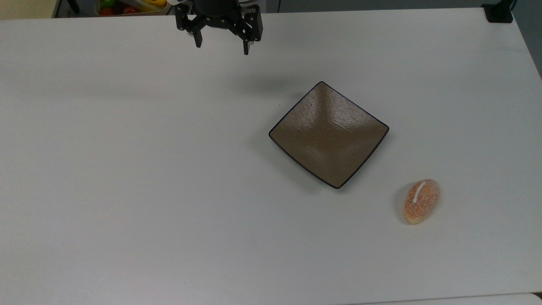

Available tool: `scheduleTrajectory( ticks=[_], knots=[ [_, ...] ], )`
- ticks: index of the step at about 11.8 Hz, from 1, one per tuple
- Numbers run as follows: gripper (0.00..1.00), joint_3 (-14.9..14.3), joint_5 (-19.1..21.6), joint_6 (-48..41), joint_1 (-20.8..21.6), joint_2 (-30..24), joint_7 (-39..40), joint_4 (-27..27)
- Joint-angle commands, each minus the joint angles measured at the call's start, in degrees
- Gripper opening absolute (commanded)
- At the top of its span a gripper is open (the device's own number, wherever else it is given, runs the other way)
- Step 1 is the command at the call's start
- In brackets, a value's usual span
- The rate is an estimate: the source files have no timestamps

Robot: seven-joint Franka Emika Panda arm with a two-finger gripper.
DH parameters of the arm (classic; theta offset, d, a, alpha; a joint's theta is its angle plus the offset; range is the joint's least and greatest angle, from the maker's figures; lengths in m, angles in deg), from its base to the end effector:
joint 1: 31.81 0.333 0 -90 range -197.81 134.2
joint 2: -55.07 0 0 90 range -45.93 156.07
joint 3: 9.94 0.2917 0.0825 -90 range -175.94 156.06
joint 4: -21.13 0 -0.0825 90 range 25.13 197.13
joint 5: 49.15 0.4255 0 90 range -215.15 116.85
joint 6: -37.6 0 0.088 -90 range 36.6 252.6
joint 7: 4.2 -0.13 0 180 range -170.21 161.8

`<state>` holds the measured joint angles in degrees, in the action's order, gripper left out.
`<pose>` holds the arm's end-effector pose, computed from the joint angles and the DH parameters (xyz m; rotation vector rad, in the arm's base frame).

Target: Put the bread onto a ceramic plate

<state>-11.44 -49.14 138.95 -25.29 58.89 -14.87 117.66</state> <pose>0.6230 0.0551 0.4948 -3.1368 0.1547 -0.0275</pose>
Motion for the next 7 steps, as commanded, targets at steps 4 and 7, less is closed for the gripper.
scheduleTrajectory(
  ticks=[4,7],
  knots=[
    [1.0,0.1,-0.4,-0.4,1.2,0.6,-0.2,-0.6],
    [1.0,0.2,-0.3,0.3,1.3,0.6,-4.1,-0.6]
  ],
)
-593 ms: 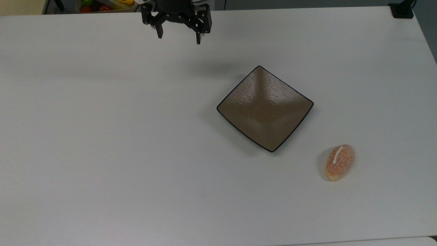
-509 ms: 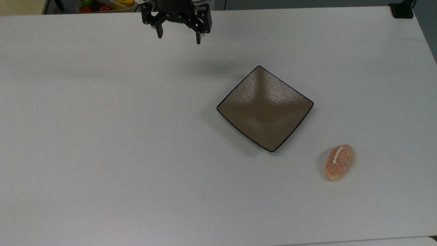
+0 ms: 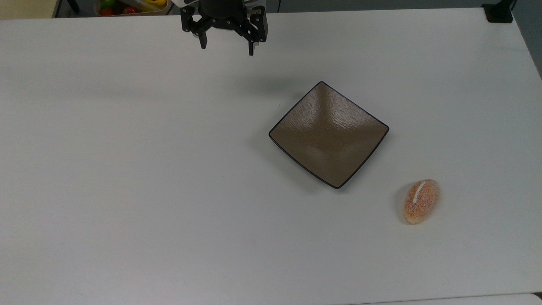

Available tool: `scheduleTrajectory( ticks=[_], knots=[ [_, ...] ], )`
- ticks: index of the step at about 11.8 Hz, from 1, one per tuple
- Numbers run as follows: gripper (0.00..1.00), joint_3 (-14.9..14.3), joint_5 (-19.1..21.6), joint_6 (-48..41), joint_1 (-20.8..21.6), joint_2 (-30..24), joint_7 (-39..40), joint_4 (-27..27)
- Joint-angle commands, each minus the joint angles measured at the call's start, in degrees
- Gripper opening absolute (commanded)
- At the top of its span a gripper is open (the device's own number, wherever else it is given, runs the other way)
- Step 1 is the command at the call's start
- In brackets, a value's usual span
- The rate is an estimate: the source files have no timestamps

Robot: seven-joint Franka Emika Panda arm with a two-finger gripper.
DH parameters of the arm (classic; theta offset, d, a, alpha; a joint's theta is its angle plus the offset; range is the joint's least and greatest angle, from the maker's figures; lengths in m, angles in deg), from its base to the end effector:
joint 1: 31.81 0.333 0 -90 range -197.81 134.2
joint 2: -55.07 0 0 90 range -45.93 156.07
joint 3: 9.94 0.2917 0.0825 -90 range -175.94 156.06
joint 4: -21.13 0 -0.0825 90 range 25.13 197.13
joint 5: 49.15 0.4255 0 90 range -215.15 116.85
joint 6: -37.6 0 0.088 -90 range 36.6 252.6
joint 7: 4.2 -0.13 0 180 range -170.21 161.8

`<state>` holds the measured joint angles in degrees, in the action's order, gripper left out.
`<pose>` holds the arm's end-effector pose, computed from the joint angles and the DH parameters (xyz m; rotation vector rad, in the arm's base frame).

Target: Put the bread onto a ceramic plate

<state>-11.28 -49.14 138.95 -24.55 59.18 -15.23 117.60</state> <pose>0.6230 0.0649 0.4922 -3.1379 0.1400 -0.0213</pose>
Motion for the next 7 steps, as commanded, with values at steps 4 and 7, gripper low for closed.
scheduleTrajectory(
  ticks=[4,7],
  knots=[
    [1.0,0.1,0.8,0.6,4.8,2.8,-12.9,-3.6],
    [1.0,0.5,0.9,1.7,9.5,9.6,-22.7,-9.8]
  ],
)
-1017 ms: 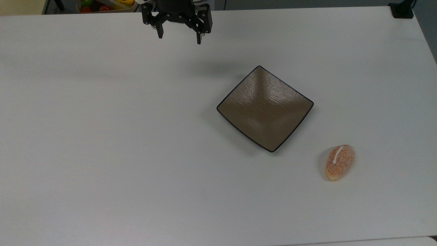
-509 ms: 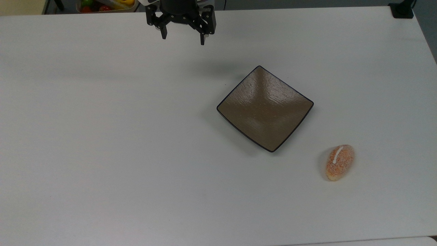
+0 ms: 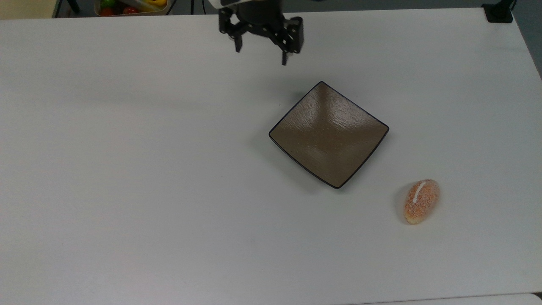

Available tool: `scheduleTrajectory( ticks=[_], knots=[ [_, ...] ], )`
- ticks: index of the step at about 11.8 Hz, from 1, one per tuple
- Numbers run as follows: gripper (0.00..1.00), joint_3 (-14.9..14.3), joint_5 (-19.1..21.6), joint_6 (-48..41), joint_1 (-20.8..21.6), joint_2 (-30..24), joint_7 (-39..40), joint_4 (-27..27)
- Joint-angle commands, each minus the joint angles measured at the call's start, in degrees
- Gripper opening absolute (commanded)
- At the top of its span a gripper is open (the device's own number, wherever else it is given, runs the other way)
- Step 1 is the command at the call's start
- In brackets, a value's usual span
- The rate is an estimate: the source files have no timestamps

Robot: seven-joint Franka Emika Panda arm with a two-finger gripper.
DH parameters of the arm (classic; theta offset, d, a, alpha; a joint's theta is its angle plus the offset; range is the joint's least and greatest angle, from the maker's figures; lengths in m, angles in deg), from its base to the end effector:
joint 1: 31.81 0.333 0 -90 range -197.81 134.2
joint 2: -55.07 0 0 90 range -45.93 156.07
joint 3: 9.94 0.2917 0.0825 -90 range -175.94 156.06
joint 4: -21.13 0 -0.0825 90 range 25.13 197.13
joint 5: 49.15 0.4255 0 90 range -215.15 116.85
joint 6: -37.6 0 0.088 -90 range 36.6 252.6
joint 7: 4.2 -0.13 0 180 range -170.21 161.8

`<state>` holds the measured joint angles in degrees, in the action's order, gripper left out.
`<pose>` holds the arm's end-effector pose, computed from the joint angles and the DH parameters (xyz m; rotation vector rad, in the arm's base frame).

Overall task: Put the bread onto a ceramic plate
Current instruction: 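Move the open gripper past the plate to above the bread roll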

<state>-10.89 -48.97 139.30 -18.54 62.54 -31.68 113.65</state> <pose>0.6299 0.1384 0.4916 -3.1028 0.4136 -0.0435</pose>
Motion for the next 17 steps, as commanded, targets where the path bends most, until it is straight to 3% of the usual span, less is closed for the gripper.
scheduleTrajectory(
  ticks=[1,4,7,11,14,17],
  knots=[
    [1.0,0.1,0.6,3.9,5.5,7.9,-10.1,-6.7],
    [1.0,0.1,0.2,12.9,11.0,14.1,-20.7,-11.6],
    [1.0,-0.2,-0.5,15.4,14.8,22.5,-26.0,-20.0],
    [1.0,-1.9,-1.1,31.0,19.3,30.5,-31.8,-21.7],
    [1.0,-4.8,-1.1,36.1,21.7,36.2,-34.8,-24.9],
    [1.0,-5.7,-1.1,42.1,22.8,40.1,-35.9,-25.5]
  ],
)
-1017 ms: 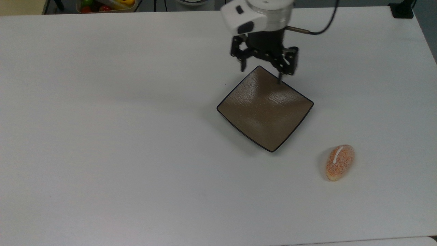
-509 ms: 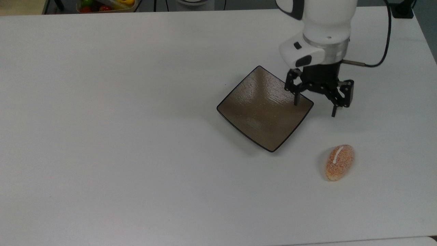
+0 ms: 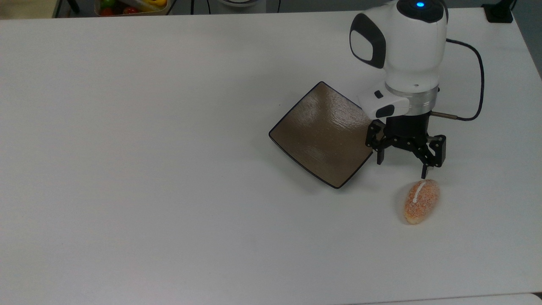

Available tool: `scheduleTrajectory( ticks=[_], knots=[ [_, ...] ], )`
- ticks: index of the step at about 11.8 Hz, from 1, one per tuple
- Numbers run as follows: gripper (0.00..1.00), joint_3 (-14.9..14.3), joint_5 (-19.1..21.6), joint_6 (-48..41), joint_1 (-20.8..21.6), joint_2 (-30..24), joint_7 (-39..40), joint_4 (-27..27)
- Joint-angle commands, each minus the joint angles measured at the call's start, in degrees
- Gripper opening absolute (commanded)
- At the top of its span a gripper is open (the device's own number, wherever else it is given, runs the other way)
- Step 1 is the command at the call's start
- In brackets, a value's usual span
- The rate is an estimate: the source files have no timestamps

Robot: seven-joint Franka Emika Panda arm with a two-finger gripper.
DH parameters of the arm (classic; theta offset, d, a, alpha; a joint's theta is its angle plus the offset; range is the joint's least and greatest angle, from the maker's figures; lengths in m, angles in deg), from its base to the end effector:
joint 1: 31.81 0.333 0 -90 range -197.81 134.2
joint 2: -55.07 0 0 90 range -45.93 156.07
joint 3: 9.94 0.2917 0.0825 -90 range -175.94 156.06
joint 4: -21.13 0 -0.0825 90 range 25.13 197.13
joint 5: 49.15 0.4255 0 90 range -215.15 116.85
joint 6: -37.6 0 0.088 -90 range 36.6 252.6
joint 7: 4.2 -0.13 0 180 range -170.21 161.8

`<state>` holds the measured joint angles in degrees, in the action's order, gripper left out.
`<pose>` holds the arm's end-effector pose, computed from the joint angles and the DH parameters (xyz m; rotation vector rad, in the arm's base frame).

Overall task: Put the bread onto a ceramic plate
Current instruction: 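Move the open gripper past the plate to above the bread roll, then lower the gripper onto the bread roll and close on it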

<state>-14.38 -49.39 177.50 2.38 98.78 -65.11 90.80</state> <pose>0.7046 0.4220 0.3180 -2.7115 0.7028 -0.5178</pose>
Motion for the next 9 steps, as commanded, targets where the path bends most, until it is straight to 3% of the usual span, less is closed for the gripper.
scheduleTrajectory(
  ticks=[1,2,9],
  knots=[
    [1.0,-4.0,-0.7,5.4,3.3,5.6,-2.9,-3.9],
    [1.0,-5.6,-0.7,7.1,4.3,6.8,-4.1,-4.6],
    [1.0,-5.8,-3.7,16.6,6.4,10.0,-4.1,-4.6]
  ],
)
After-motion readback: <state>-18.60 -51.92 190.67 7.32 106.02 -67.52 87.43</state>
